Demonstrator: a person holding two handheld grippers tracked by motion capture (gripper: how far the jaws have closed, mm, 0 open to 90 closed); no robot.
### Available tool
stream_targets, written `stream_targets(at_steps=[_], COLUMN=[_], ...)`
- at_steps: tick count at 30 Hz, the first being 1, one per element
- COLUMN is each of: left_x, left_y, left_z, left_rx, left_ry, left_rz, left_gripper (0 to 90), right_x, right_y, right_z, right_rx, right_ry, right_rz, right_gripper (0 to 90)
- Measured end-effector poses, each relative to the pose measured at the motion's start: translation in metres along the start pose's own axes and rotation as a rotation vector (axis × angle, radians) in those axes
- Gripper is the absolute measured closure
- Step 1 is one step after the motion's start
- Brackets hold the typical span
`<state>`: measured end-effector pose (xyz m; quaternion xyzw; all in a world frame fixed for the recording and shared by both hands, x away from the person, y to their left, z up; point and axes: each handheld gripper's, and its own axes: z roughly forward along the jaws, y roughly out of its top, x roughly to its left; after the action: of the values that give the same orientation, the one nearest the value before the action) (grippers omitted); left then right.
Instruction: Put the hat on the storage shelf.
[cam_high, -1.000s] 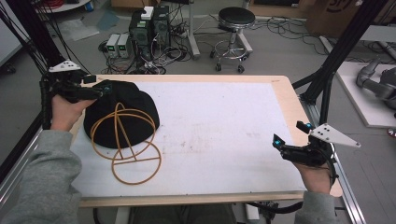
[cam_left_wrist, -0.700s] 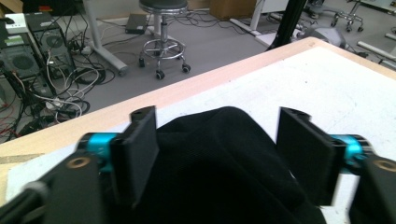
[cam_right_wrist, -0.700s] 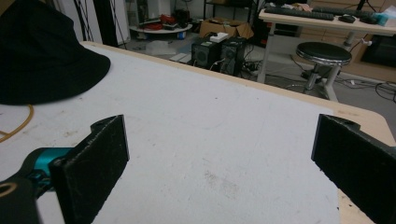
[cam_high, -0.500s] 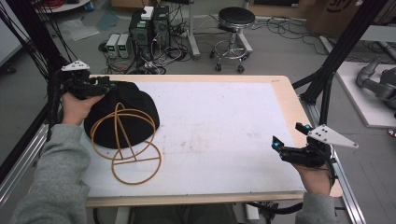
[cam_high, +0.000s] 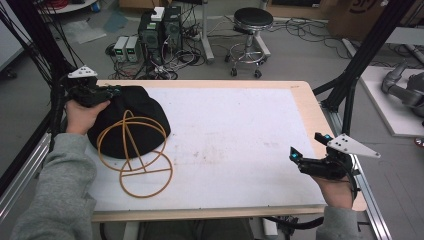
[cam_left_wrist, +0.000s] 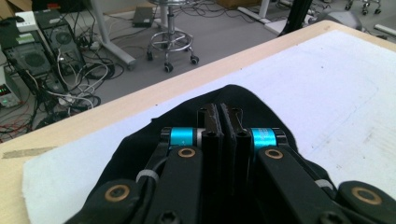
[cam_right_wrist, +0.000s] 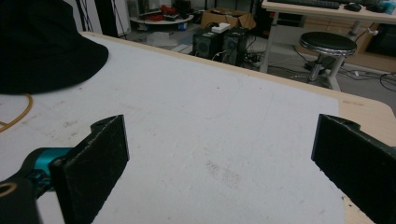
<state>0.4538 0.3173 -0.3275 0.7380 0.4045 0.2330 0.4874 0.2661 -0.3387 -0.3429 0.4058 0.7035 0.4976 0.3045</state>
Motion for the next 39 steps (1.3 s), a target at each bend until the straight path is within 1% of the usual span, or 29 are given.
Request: stream_targets(at_steps=[2,3,4,5,7,9,10,11,12,13,14,16,18,19,20,21,22,23,24,25,26,28,32,33,34,35,36,37,39], left_x=[-0.001,-0.001,-0.001,-0.002,-0.001,-0.001,-0.001,-0.002,-0.002,-0.002,-0.002,-0.003,-0.006,-0.008,-0.008,-0.011,-0.013,-0.013,-0.015,-0.015,-0.016,-0.018,-0.022,-0.024,-0.024,-0.025,-0.030,-0.030,-0.036], left_y=[0.004,0.009,0.009,0.012,0.018,0.023,0.027,0.033,0.033,0.038,0.040,0.052,0.062,0.065,0.065,0.072,0.077,0.077,0.085,0.085,0.088,0.096,0.111,0.119,0.119,0.123,0.130,0.130,0.137], left_z=[-0.006,-0.013,-0.013,-0.019,-0.029,-0.037,-0.042,-0.053,-0.053,-0.062,-0.065,-0.082,-0.096,-0.101,-0.101,-0.113,-0.120,-0.120,-0.131,-0.131,-0.135,-0.146,-0.164,-0.173,-0.173,-0.177,-0.186,-0.186,-0.193], left_rx=[-0.019,-0.038,-0.038,-0.054,-0.071,-0.082,-0.088,-0.095,-0.095,-0.103,-0.109,-0.121,-0.130,-0.135,-0.135,-0.148,-0.160,-0.160,-0.159,-0.159,-0.157,-0.148,-0.175,-0.190,-0.190,-0.196,-0.214,-0.214,-0.224], left_ry=[0.001,0.000,0.000,-0.002,-0.006,-0.010,-0.009,-0.002,-0.002,0.004,0.005,0.022,0.035,0.039,0.039,0.045,0.051,0.051,0.063,0.063,0.070,0.090,0.117,0.125,0.125,0.123,0.102,0.102,0.073], left_rz=[-0.004,-0.008,-0.008,-0.013,-0.016,-0.016,-0.022,-0.015,-0.015,-0.012,-0.015,-0.005,0.009,0.015,0.015,0.022,0.024,0.024,0.039,0.039,0.044,0.056,0.066,0.068,0.068,0.067,0.063,0.063,0.057], left_gripper=[86.8,86.9,86.9,86.9,86.9,86.9,86.9,86.9,86.9,86.9,86.9,86.9,86.9,86.9,86.9,86.9,86.9,86.9,86.9,86.9,86.9,86.9,86.9,86.9,86.9,86.9,86.9,86.9,86.9], right_x=[0.000,0.000,0.000,0.001,0.002,0.004,0.004,0.005,0.005,0.007,0.007,0.007,0.008,0.008,0.008,0.009,0.008,0.008,0.009,0.009,0.009,0.009,0.008,0.008,0.007,0.007,0.007,0.007,0.007], right_y=[0.000,0.001,0.001,0.001,0.001,0.002,0.003,0.003,0.003,0.004,0.004,0.005,0.006,0.007,0.007,0.007,0.008,0.008,0.008,0.009,0.010,0.010,0.012,0.012,0.012,0.012,0.012,0.012,0.013], right_z=[0.000,0.000,0.000,0.000,0.001,0.001,0.001,0.001,0.001,0.001,0.001,0.001,0.001,0.001,0.001,0.001,0.001,0.000,0.000,0.000,-0.001,-0.001,-0.003,-0.003,-0.003,-0.003,-0.003,-0.003,-0.004], right_rx=[0.001,-0.002,-0.002,0.002,0.000,-0.004,-0.004,-0.001,-0.001,-0.007,-0.007,-0.011,-0.018,-0.022,-0.022,-0.022,-0.026,-0.029,-0.027,-0.032,-0.033,-0.036,-0.046,-0.048,-0.048,-0.047,-0.047,-0.048,-0.053], right_ry=[-0.001,0.002,0.002,0.005,0.008,0.013,0.014,0.018,0.018,0.026,0.026,0.028,0.026,0.025,0.025,0.030,0.029,0.032,0.034,0.035,0.037,0.040,0.047,0.047,0.048,0.049,0.047,0.047,0.049], right_rz=[0.004,0.002,0.002,0.003,-0.002,-0.005,-0.009,-0.008,-0.008,-0.010,-0.010,-0.013,-0.018,-0.022,-0.022,-0.018,-0.021,-0.020,-0.014,-0.017,-0.017,-0.014,-0.008,-0.009,-0.008,-0.009,-0.010,-0.011,-0.015], right_gripper=[3.6,3.6,3.6,3.6,3.6,3.6,3.6,3.6,3.6,3.6,3.6,3.6,3.6,3.6,3.6,3.6,3.6,3.6,3.6,3.6,3.6,3.6,3.6,3.6,3.6,3.6,3.6,3.6,3.6])
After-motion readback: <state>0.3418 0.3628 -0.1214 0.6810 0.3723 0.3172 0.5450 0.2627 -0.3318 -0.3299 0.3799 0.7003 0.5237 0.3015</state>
